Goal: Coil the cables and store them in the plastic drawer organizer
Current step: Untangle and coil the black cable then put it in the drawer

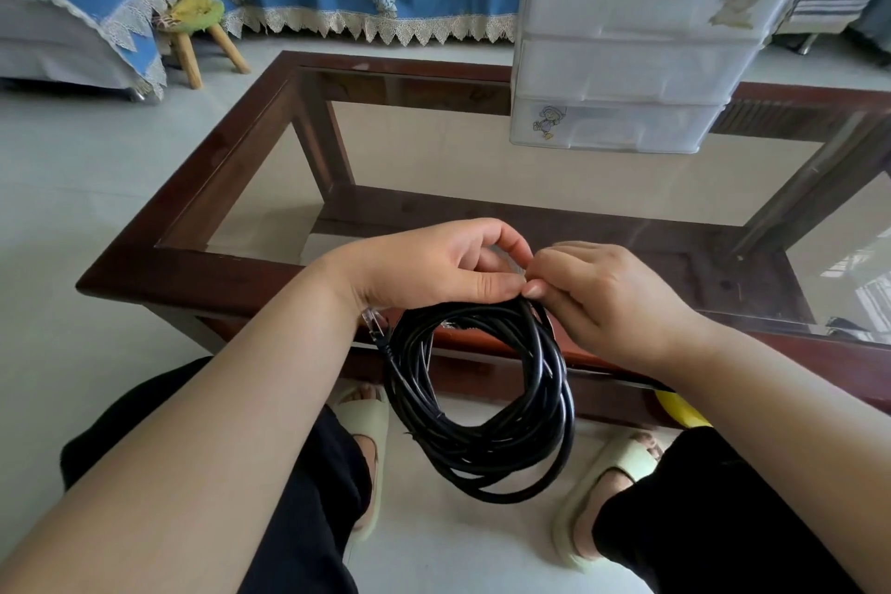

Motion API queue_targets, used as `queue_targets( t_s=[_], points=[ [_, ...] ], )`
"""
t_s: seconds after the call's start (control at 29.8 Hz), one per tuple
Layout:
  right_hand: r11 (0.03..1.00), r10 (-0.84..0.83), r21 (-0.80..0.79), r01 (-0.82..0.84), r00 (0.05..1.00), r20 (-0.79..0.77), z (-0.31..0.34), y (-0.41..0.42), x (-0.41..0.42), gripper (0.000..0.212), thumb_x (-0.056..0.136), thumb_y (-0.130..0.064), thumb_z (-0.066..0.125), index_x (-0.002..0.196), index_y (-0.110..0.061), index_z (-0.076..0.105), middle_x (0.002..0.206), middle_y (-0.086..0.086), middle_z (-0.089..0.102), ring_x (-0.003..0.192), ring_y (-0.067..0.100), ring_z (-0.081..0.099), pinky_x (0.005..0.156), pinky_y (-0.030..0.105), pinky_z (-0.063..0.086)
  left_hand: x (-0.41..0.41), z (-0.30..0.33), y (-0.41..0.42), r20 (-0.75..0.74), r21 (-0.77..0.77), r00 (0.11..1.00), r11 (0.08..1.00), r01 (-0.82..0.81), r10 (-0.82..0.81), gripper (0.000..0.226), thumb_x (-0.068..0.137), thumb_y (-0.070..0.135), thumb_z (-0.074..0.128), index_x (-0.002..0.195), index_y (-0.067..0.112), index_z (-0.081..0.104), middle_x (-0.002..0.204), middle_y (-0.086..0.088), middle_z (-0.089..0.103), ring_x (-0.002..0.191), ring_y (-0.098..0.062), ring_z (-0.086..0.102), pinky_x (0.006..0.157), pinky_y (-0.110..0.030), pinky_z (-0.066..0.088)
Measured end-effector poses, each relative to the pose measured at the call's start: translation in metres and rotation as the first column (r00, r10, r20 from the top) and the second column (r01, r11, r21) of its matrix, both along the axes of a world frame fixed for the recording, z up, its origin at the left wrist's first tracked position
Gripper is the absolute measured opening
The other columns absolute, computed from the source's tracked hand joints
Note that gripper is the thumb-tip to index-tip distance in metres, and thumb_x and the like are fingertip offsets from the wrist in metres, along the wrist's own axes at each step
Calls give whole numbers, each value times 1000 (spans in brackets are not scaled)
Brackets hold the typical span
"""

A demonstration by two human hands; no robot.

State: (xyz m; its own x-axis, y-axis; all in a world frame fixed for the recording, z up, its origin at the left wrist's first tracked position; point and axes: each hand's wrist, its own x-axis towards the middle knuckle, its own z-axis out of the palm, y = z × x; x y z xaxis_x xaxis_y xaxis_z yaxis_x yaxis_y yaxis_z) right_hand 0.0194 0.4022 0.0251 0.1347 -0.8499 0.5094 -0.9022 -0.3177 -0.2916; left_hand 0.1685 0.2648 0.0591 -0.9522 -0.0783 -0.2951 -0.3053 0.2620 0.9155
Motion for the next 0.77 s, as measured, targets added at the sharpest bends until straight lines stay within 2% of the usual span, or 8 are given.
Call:
queue_targets(
  t_s=[0.1, 0.23, 0.34, 0.37, 0.44, 0.5, 0.64, 0.77],
  points=[
    [999, -18, 39, 17, 999, 26, 0, -1, -1, 44, 98, -32, 37, 75, -1, 56, 61, 0, 48, 54, 23, 47, 53, 23, 33, 1, 2, 0, -5, -45, 1000, 999, -13, 13, 45, 86, 33, 57, 125, 13, 46, 107, -8, 72, 103, -21, 67, 98, -42, 49],
    [993, -33, 109, 43, 995, -96, 5, -3, -4, 41, 96, -35, 37, 74, -5, 55, 59, -3, 49, 53, 23, 49, 50, 27, 35, 0, 4, -3, -1, -154, 1000, 988, -23, 23, 48, 80, 43, 59, 121, 20, 50, 106, 0, 73, 100, -11, 68, 98, -38, 49],
    [981, -40, 186, 52, 997, -66, 10, -4, -4, 35, 95, -38, 36, 72, -15, 48, 57, -14, 38, 52, 12, 38, 49, 23, 30, 0, 6, -4, 2, -196, 1000, 980, -28, 29, 51, 79, 45, 60, 123, 21, 53, 111, 2, 71, 104, -8, 66, 101, -38, 47],
    [974, -49, 220, 58, 998, -45, 12, -4, -4, 32, 95, -40, 36, 72, -19, 44, 55, -15, 35, 54, 13, 36, 49, 20, 29, 0, 7, -5, 0, -199, 999, 979, -34, 35, 51, 78, 44, 61, 123, 21, 54, 112, 2, 70, 105, -8, 65, 101, -38, 47],
    [948, -77, 307, 77, 997, -13, 15, -5, -5, 31, 97, -41, 39, 72, -22, 41, 54, -14, 39, 53, 17, 38, 50, 21, 30, 0, 8, -5, -5, -202, 999, 978, -44, 44, 50, 78, 43, 63, 123, 21, 55, 114, 2, 70, 108, -9, 64, 103, -40, 45],
    [913, -99, 397, 94, 995, -9, 18, -4, -5, 32, 96, -40, 38, 74, -18, 45, 55, -9, 44, 55, 11, 45, 52, 26, 32, -1, 8, -5, 11, -202, 999, 978, -42, 45, 44, 81, 37, 66, 121, 21, 56, 114, 3, 70, 110, -9, 63, 105, -40, 42],
    [859, -139, 495, 133, 990, -24, 22, -5, 0, 27, 95, -41, 36, 72, -27, 40, 57, -7, 47, 56, 10, 47, 54, 20, 33, -3, 7, -4, 45, -272, 998, 962, -33, 47, 36, 86, 28, 69, 119, 26, 56, 108, 12, 71, 107, -3, 62, 107, -38, 39],
    [802, -241, 574, 168, 969, 53, 24, -9, 2, 27, 98, -37, 40, 83, -18, 53, 68, -5, 55, 66, 14, 53, 63, 26, 40, -4, 5, 0, -7, -390, 993, 914, -110, 116, 33, 83, 33, 71, 114, 32, 59, 104, 18, 70, 102, 6, 60, 103, -34, 41]
  ],
)
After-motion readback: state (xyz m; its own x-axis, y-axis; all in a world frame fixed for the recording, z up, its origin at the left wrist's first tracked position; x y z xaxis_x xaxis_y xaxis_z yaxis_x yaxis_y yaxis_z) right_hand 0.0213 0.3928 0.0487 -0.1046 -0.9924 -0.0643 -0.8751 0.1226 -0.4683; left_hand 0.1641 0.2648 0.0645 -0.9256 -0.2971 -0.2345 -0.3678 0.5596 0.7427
